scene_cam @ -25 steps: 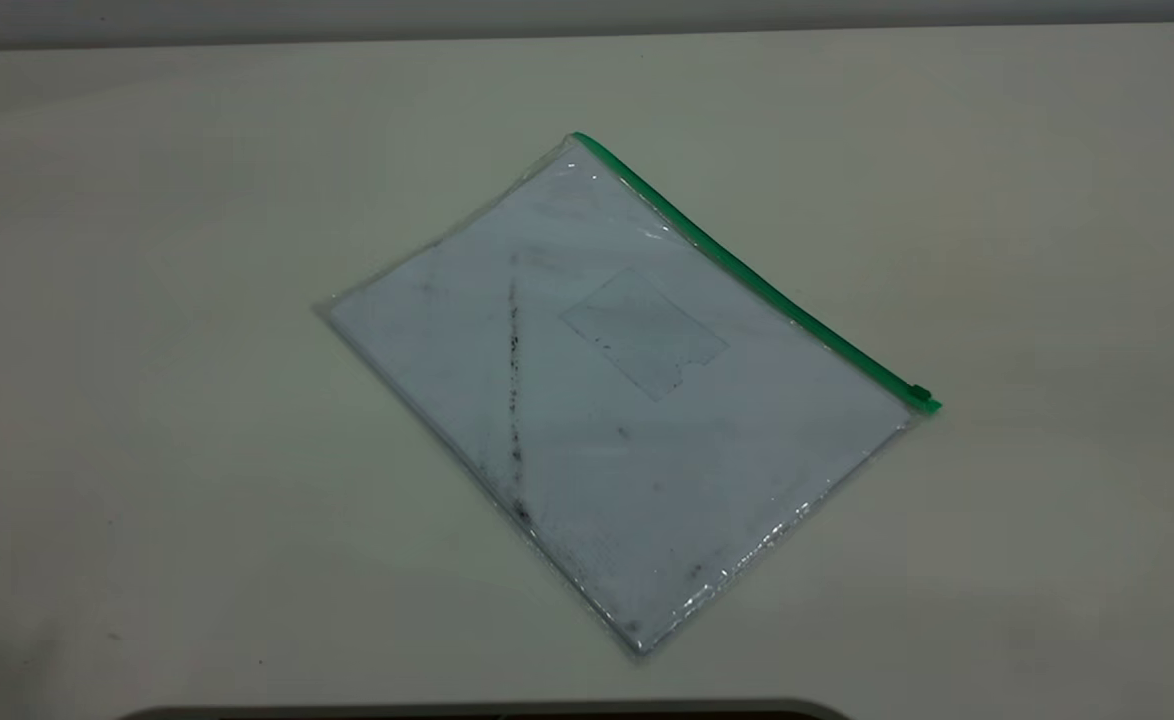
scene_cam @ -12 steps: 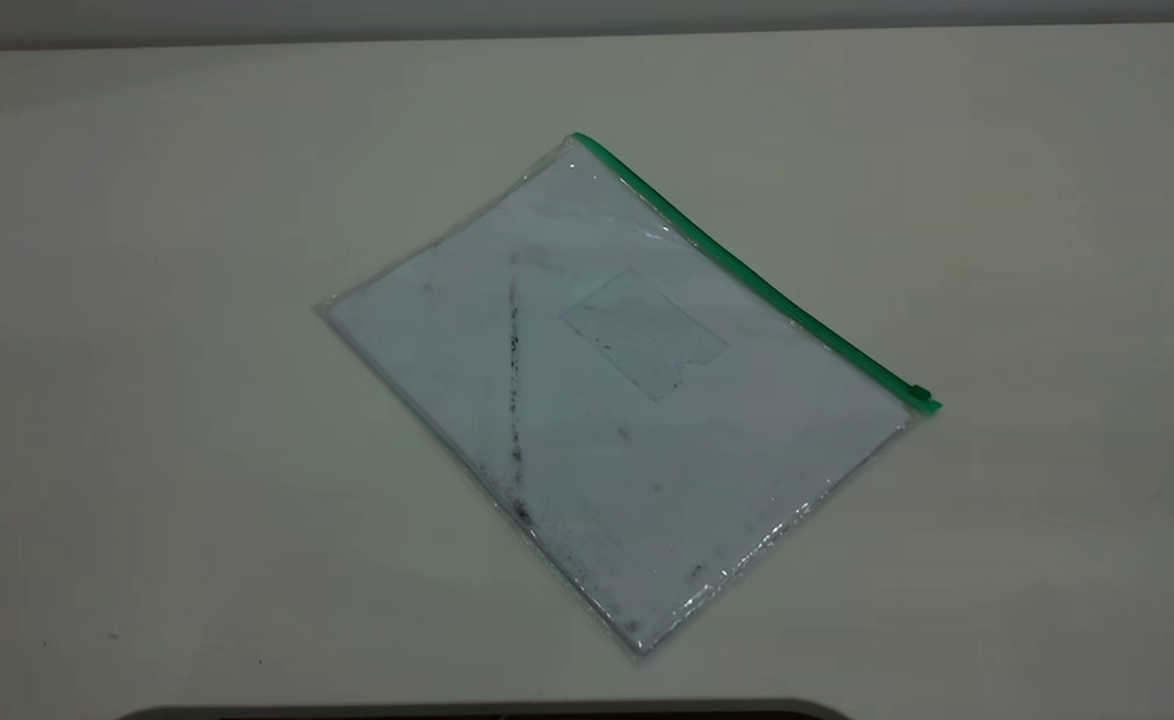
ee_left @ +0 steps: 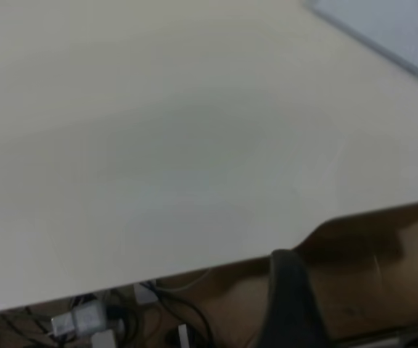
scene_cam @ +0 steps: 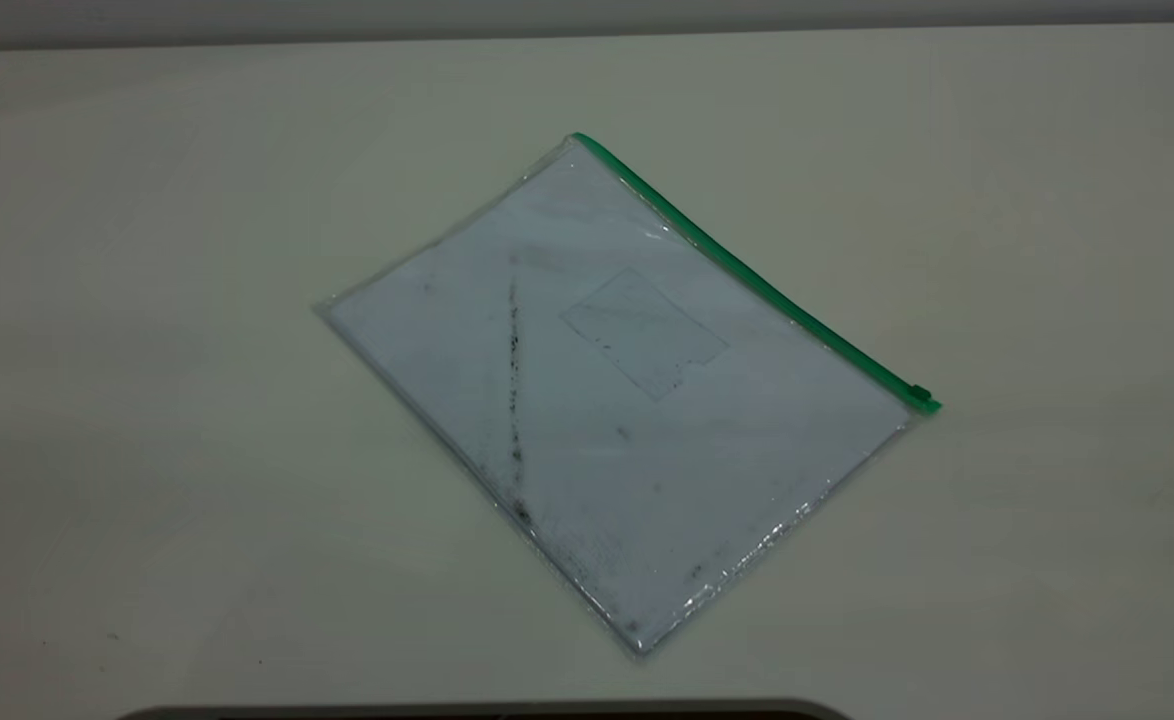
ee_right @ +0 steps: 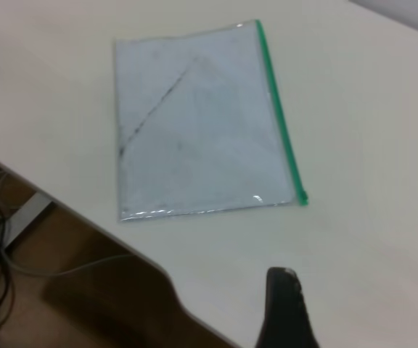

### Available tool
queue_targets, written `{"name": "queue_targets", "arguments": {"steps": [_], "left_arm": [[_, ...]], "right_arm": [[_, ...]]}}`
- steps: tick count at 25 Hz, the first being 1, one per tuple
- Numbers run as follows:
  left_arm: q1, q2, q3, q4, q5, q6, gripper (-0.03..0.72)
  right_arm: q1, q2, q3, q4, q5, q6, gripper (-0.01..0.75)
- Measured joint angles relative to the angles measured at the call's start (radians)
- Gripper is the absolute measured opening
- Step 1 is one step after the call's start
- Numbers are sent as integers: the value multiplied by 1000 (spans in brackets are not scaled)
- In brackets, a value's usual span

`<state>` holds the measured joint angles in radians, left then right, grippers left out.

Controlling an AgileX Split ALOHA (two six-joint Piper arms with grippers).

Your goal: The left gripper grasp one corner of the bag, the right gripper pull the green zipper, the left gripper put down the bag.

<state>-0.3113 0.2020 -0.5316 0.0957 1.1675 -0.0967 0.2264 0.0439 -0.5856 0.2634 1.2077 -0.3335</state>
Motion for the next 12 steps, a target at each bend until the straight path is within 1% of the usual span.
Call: {"name": "queue_targets", "arguments": {"steps": [5,9,12], "left_arm": [[0,-1,2,-51,-5,59,577],[0,-1,22,-75,-23,103,577],[0,-1,46,-87,-33,130,577]], "right_arm": [[0,-46,19,-68,11,0,566],[0,-60,77,-96,-21,31,566],[0,-60,96,-106,-49,48,566]]}}
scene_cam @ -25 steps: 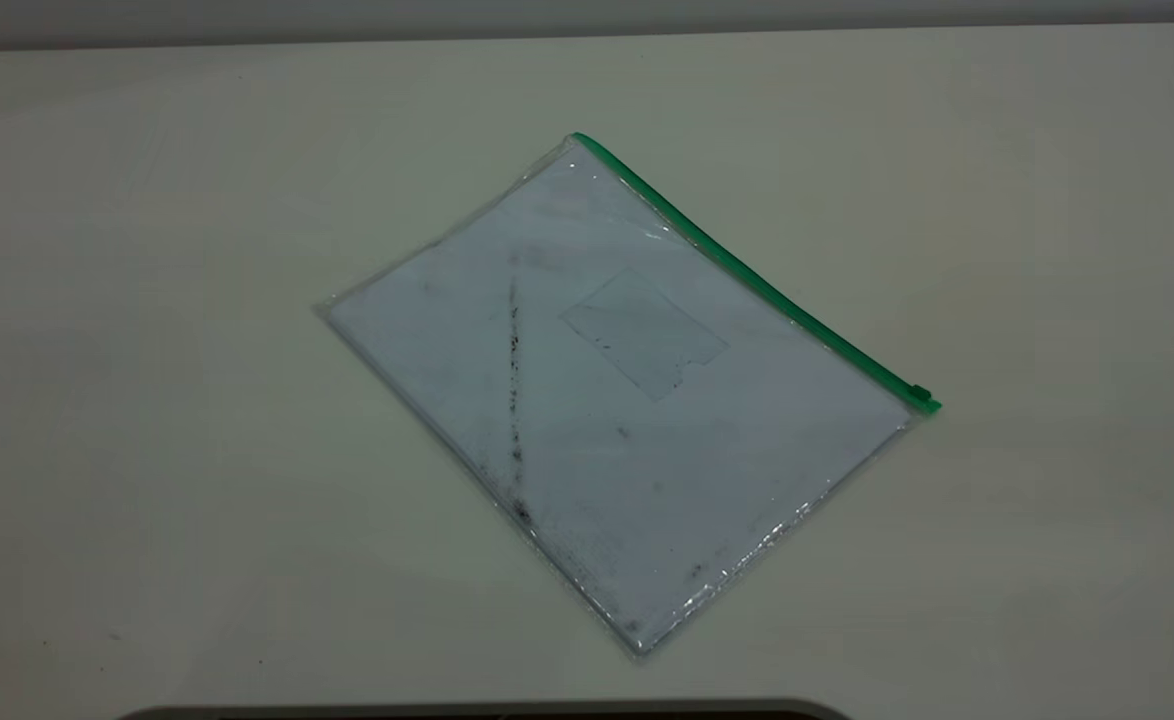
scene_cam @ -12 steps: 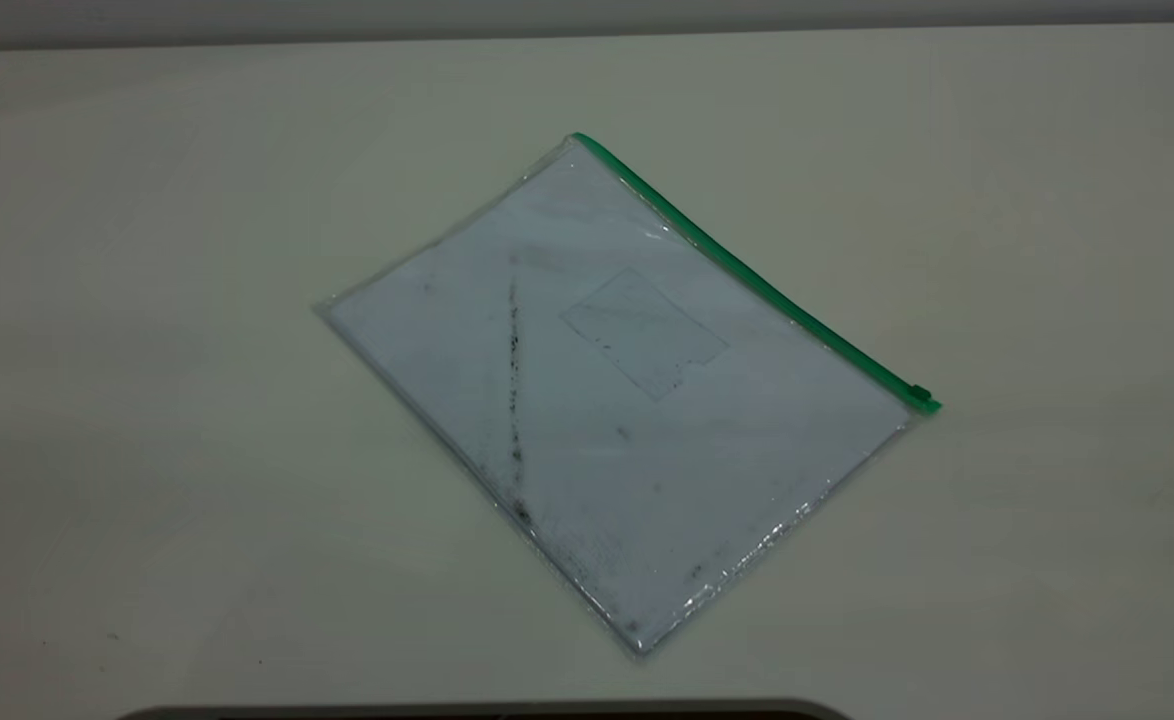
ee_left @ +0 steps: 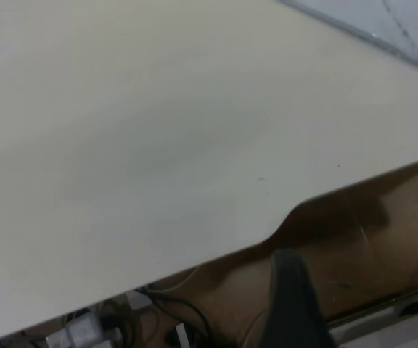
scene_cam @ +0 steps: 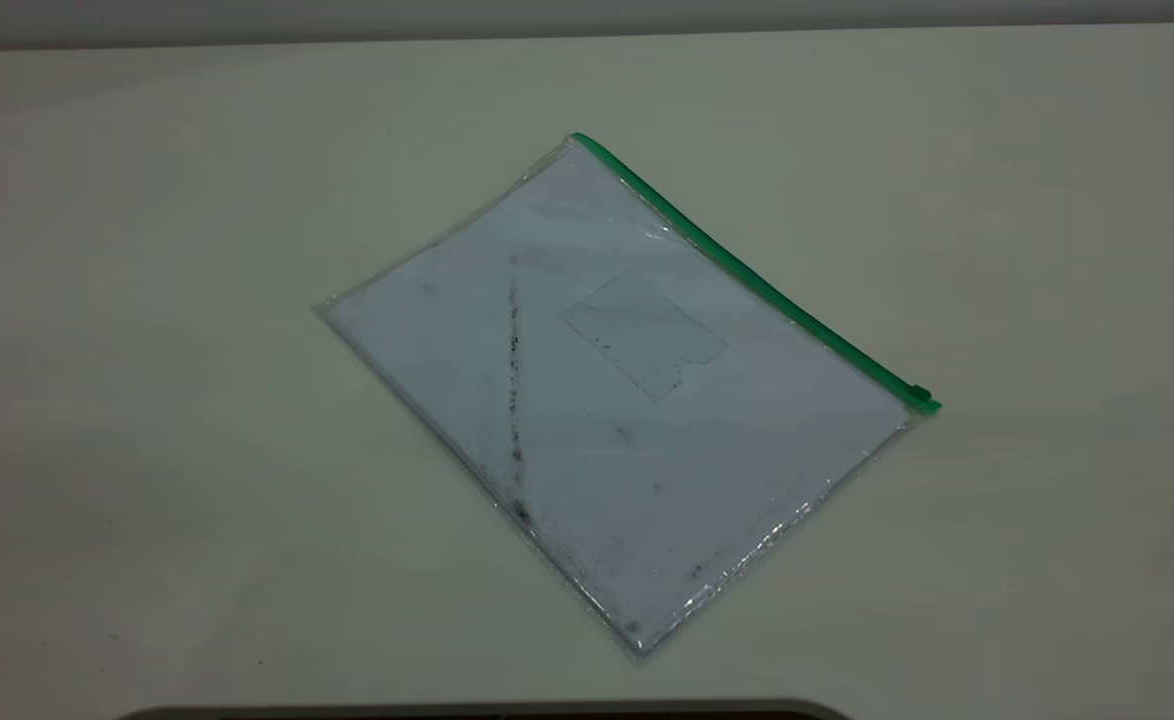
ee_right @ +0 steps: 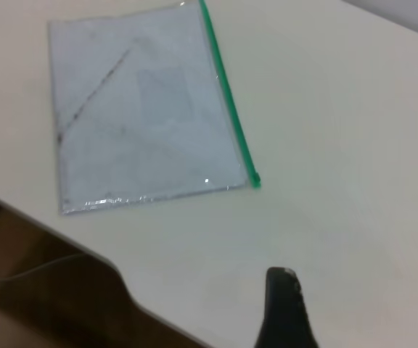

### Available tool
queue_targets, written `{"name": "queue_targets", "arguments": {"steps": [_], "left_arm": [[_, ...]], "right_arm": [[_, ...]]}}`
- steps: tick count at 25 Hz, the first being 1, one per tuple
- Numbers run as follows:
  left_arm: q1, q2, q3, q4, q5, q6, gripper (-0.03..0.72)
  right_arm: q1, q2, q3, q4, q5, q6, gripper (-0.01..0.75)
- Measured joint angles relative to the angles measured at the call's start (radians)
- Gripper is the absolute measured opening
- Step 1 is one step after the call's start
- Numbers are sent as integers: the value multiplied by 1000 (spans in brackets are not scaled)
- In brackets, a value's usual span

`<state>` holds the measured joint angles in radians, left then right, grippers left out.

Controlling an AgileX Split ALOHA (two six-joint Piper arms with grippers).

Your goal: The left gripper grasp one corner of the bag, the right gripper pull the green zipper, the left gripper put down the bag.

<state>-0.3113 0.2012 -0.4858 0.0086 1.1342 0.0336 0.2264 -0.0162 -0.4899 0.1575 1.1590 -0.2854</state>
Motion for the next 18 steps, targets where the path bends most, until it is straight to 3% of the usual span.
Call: {"name": "queue_targets", "arguments": {"steps": [18], "left_arm": [[0,0,0,-9,-4,7,577]], "right_arm": [[0,0,6,-20,-17,30,540]]}}
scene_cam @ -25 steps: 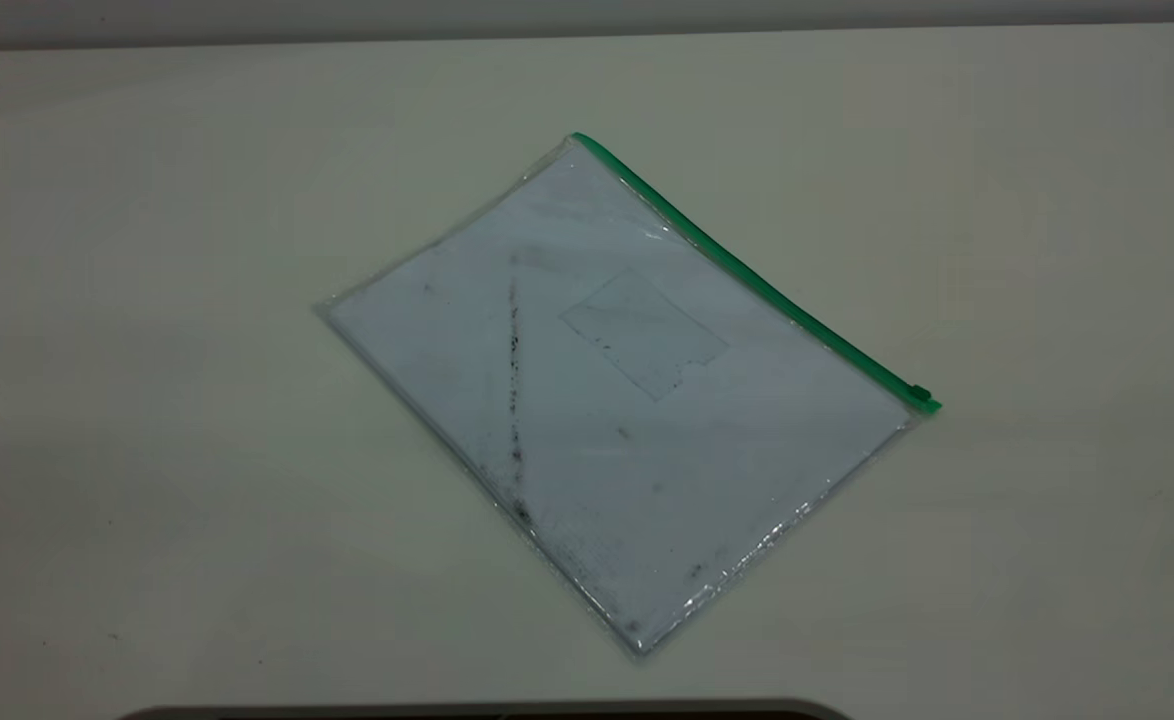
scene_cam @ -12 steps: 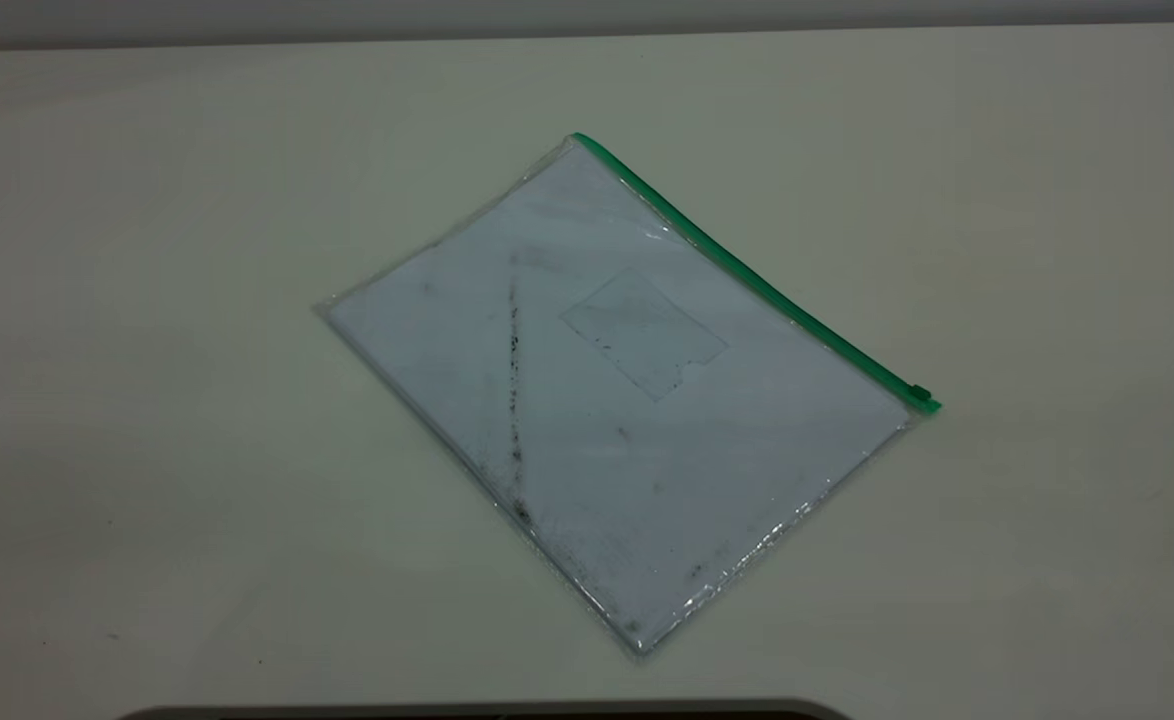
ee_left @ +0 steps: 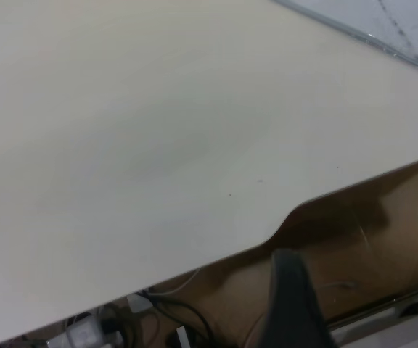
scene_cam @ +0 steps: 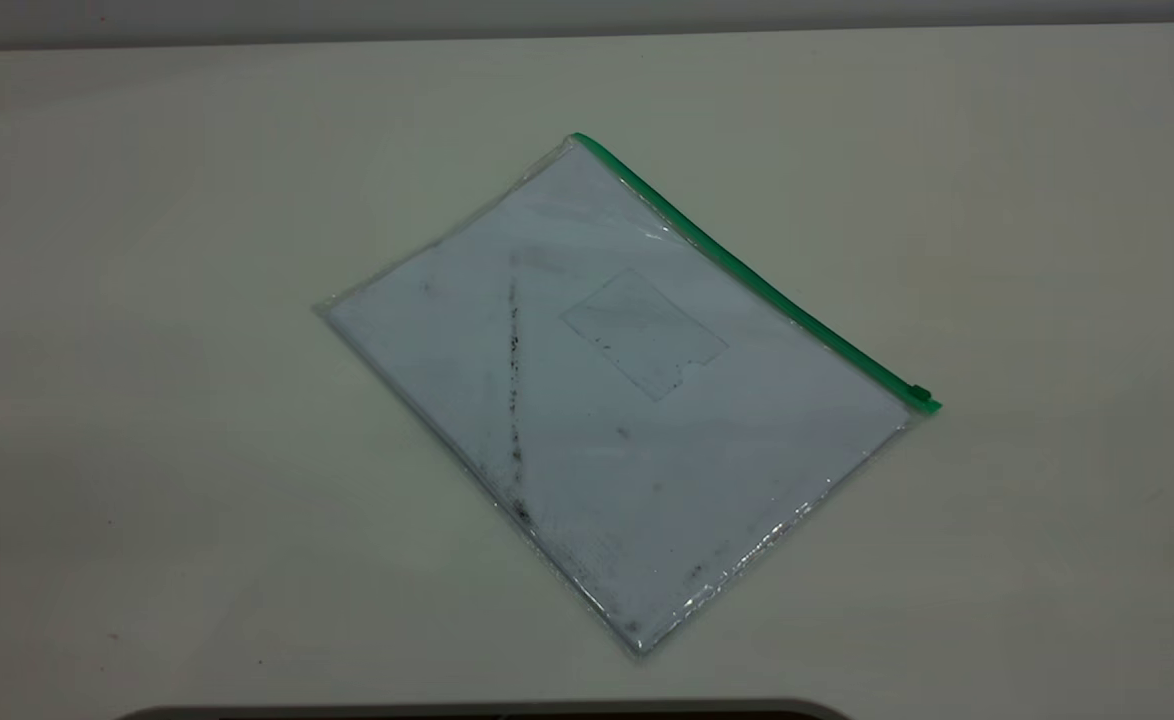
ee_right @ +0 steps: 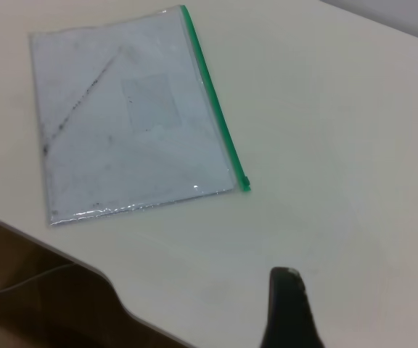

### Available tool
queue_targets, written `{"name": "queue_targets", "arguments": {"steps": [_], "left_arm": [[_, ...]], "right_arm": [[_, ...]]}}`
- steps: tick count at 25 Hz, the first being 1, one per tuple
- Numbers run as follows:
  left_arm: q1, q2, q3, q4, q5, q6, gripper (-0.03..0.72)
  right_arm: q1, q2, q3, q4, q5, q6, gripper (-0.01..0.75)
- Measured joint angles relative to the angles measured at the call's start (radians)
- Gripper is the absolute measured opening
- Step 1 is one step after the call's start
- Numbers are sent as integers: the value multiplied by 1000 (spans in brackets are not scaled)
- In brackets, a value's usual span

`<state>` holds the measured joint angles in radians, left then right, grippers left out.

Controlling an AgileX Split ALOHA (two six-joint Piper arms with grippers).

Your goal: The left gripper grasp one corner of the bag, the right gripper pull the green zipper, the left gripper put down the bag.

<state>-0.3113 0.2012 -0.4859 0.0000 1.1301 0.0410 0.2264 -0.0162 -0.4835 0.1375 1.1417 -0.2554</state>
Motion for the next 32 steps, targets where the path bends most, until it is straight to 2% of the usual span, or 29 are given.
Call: {"name": "queue_targets", "arguments": {"steps": [5,12,17,32], "left_arm": [[18,-1,0,0,0,0,577],[231,-65,0,24,-1,4,577],[325,-163,0,41,-1,6,577],[336,-220,0,43,0,10,577]], "right_arm": [[0,0,0,0,0,0,507],[0,0,0,0,0,0,462],[0,0,0,0,0,0,423],[0,0,0,0,0,0,306]]}}
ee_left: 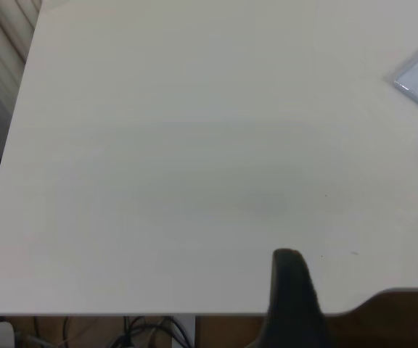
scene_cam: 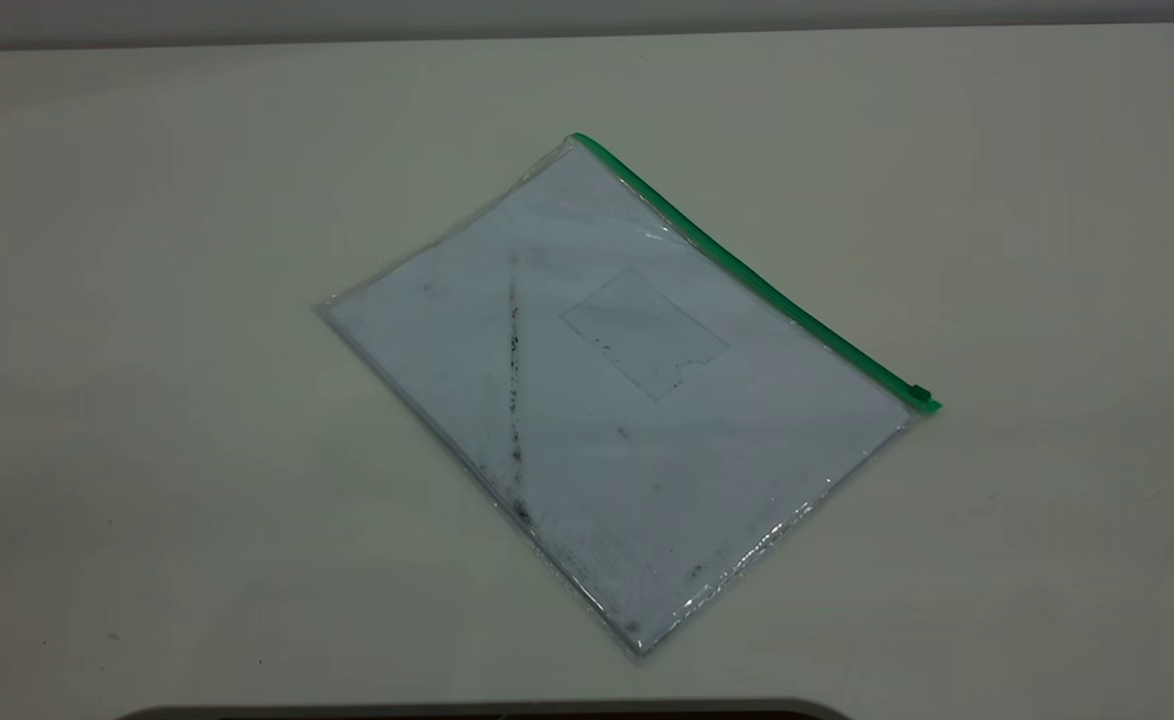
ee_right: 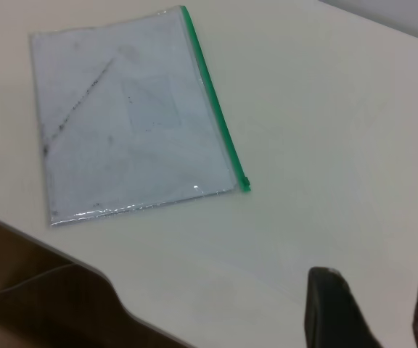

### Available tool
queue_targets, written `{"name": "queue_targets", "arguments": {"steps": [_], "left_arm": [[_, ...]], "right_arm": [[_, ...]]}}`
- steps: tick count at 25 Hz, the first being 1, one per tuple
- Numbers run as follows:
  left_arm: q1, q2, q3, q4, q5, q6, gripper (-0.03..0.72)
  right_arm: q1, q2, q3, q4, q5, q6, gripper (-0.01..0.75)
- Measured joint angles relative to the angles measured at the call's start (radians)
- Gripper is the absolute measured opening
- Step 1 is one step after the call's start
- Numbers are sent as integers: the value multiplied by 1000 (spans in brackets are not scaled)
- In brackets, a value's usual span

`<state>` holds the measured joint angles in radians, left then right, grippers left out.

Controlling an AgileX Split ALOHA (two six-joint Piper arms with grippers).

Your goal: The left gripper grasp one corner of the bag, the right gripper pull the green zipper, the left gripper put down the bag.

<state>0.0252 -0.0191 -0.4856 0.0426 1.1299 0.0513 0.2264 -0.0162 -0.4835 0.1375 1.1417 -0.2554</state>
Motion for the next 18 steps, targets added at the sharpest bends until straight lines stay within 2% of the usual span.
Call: {"name": "queue_targets", "arguments": {"steps": [11,18], "left_arm": [[0,0,0,0,0,0,577],[0,0,0,0,0,2,577]], "right_arm": [[-6,0,0,1,0,0,243],[-101,0,0,-55,-4,61,243]]}}
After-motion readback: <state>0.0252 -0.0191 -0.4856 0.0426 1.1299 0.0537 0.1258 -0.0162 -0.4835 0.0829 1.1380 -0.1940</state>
